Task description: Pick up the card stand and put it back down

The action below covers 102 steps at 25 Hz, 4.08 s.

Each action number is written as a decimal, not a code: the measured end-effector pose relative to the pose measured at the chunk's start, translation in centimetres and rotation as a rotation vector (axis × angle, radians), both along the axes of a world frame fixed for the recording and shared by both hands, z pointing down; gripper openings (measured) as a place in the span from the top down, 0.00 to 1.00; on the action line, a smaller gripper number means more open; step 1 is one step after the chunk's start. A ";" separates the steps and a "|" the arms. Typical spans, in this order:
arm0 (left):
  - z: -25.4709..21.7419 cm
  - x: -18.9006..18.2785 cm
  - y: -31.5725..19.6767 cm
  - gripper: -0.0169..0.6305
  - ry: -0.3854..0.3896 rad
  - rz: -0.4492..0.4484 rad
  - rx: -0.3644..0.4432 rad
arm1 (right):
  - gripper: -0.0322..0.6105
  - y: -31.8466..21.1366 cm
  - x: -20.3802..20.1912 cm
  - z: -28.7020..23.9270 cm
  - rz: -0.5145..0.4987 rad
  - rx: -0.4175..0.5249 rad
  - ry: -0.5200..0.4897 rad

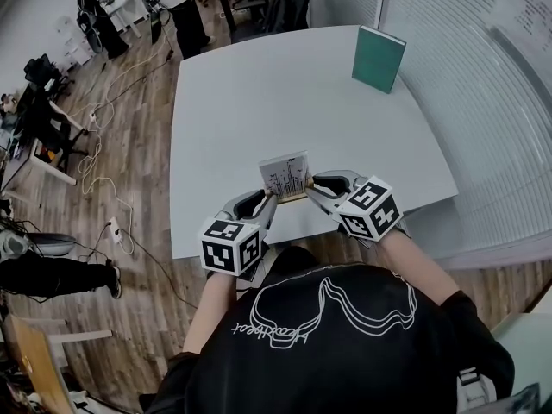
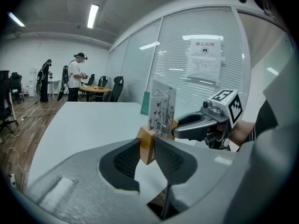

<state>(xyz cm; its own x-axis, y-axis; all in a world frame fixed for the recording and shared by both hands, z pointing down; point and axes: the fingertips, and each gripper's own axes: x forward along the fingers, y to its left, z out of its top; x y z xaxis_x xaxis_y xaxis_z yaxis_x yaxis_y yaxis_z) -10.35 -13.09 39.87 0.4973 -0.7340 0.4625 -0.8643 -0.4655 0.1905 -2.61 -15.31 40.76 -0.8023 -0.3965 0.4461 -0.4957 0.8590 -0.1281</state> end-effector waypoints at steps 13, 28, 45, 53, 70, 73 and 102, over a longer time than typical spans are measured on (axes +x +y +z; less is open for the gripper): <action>2.7 -0.9 -4.2 0.82 -0.007 -0.006 -0.046 | 0.80 -4.1 -0.9 2.4 0.022 -0.018 0.022; 10.4 -1.8 -11.2 0.82 -0.003 0.000 -0.105 | 0.80 -10.9 -1.7 10.5 0.046 -0.091 0.039; 17.6 -1.4 -15.1 0.82 -0.070 0.036 -0.184 | 0.80 -14.7 -1.4 17.3 0.072 -0.146 0.104; 19.2 -1.8 -15.2 0.82 -0.080 0.020 -0.204 | 0.80 -14.7 -1.7 18.8 0.077 -0.156 0.119; 19.3 -2.0 -14.9 0.82 -0.078 0.012 -0.170 | 0.75 -14.9 -1.9 18.0 0.092 -0.139 0.065; 19.5 -2.0 -14.7 0.81 -0.055 0.004 -0.184 | 0.72 -15.1 -1.6 17.6 0.105 -0.135 0.049; -2.7 4.0 -1.3 0.88 0.207 0.100 0.147 | 0.94 0.7 2.8 -3.6 -0.132 0.001 -0.374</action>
